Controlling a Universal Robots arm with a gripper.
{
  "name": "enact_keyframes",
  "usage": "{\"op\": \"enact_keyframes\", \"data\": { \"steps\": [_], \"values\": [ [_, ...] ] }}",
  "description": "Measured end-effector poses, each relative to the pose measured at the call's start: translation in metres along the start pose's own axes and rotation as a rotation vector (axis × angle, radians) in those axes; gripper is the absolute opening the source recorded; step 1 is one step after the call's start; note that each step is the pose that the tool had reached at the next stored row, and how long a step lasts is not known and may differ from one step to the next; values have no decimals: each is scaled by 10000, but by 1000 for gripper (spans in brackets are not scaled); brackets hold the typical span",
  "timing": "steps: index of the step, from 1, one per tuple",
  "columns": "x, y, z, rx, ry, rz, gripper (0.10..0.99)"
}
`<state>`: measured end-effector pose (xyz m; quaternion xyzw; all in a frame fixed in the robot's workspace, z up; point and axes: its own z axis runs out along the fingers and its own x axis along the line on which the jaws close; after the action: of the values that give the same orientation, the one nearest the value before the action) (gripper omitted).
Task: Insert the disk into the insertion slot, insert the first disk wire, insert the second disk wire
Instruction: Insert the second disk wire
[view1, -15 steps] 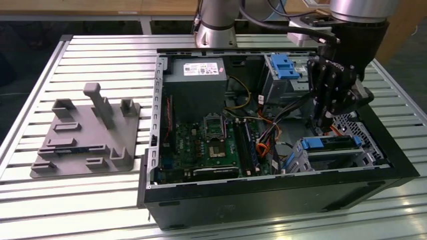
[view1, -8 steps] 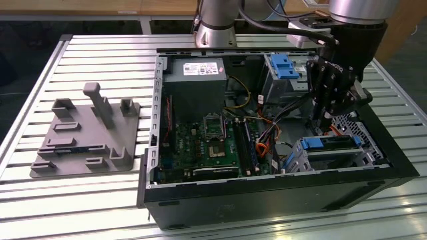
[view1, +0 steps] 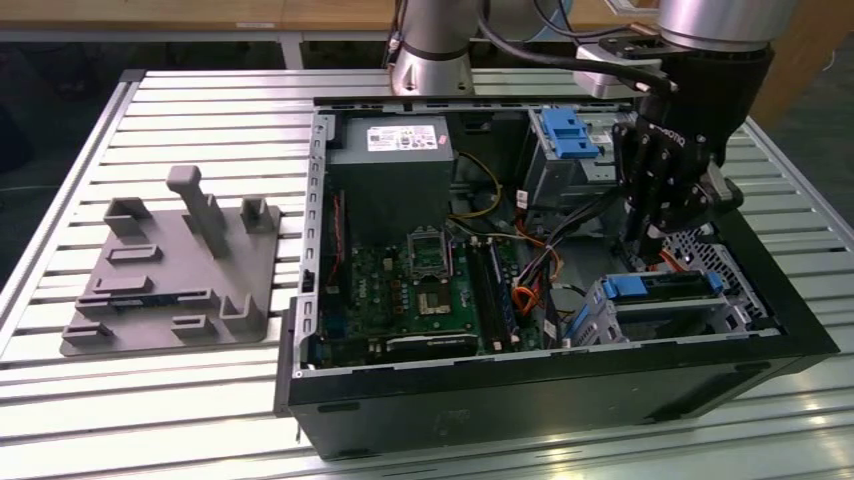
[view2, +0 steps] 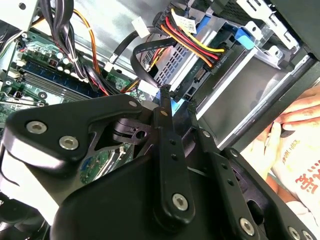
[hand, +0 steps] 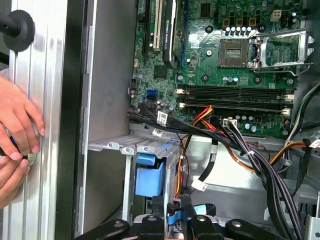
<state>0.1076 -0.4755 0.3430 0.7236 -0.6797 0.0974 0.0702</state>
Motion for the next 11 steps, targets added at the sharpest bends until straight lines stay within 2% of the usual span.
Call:
{"op": "enact_keyframes", "data": {
  "steps": [4,11],
  "values": [
    [0,-2,2,-9,0,-3,145],
    [0,-5,3,-18,-2,-5,145]
  ]
}}
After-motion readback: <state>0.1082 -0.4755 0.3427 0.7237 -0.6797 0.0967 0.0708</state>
